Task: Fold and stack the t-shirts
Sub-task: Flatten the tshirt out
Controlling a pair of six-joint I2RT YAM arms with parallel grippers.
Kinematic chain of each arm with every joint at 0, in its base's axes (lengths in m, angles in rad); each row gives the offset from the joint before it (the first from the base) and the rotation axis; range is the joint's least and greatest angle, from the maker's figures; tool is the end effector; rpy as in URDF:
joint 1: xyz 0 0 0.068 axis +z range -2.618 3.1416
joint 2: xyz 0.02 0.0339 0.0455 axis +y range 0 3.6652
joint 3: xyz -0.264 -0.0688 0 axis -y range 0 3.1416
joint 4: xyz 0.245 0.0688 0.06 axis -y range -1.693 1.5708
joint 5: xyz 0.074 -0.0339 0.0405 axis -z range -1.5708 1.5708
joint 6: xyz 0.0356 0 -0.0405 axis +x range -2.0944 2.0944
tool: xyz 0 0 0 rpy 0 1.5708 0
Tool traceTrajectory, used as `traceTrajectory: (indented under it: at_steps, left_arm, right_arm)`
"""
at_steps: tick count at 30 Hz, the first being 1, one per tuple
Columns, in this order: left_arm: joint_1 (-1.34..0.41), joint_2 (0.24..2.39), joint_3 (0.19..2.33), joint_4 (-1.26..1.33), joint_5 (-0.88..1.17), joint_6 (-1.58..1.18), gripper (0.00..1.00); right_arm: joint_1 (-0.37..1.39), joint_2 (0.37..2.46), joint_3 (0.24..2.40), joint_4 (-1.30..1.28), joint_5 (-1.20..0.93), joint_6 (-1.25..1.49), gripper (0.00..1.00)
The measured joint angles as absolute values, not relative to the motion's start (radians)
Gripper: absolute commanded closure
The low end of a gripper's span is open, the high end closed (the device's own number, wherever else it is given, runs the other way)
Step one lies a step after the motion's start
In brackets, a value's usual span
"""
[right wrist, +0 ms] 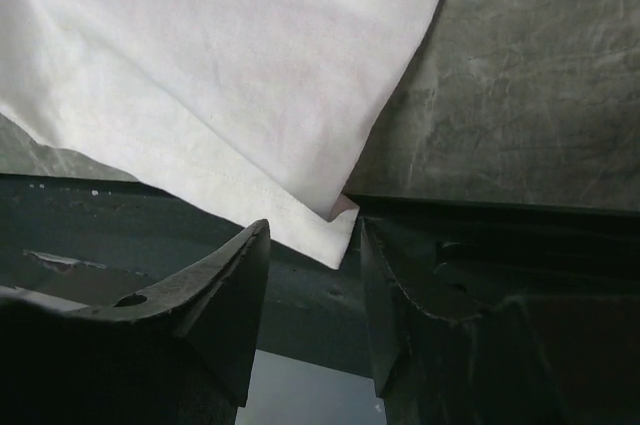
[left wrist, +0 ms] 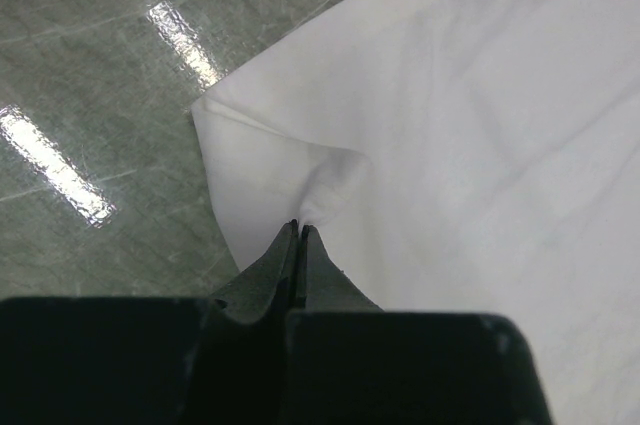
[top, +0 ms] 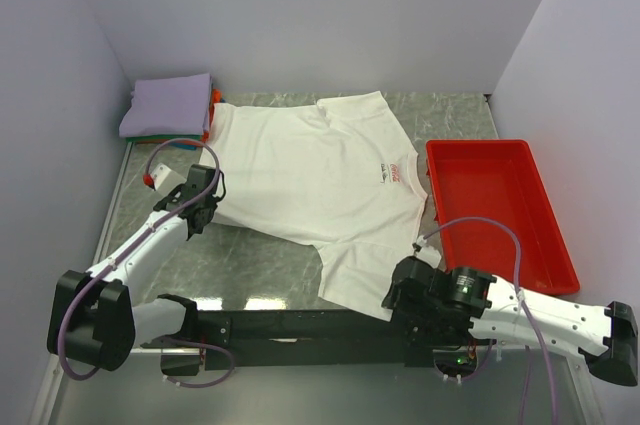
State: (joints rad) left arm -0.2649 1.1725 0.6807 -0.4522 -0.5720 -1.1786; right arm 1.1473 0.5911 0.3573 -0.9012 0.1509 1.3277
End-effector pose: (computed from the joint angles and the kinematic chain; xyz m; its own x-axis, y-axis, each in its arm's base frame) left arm 0.2201 -0.0398 0.2099 -0.2190 -0.7456 -0.6293 -0.7553 0.5379 -0.3744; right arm 0.0456 0.0882 0.1632 -0.9392 0.2516 -0.2339 0.1509 0.9139 0.3769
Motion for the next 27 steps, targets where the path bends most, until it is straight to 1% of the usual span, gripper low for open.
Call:
traceTrajectory:
  at_steps: [6, 11, 14, 15, 17, 18, 27]
  left_arm:
    - [-0.265, 1.166, 0.679, -0.453, -0.572, -1.179, 0.99]
    - [-0.265, 1.154, 0.677, -0.453, -0.572, -1.179, 0.99]
    - [-0.265, 1.147, 0.673, -0.457, -0.572, -1.182, 0.99]
    - [-0.265, 1.145, 0.671, -0.460, -0.573, -1.189, 0.99]
    - [-0.265, 1.138, 0.662, -0.473, -0.577, -1.198, 0.99]
    - [-0.265, 1.132, 0.656, -0.482, -0.582, -1.206, 0.99]
    - [-0.265, 1.041, 0.575, -0.536, -0.602, -1.324, 0.98]
  right_arm:
    - [1.147, 0.599, 0.308, -0.846, 0.170, 1.351, 0.53]
    - [1.147, 0.627, 0.313, -0.838, 0.210, 1.360, 0.59]
    - [1.147, 0.625, 0.313, -0.839, 0.258, 1.363, 0.75]
    - [1.147, 0.620, 0.316, -0.841, 0.273, 1.364, 0.87]
    - [1.147, 0.603, 0.335, -0.862, 0.295, 1.365, 0.97]
    - [1.147, 0.593, 0.355, -0.875, 0.306, 1.364, 1.00]
    - [1.146, 0.524, 0.630, -1.008, 0.410, 1.325, 1.00]
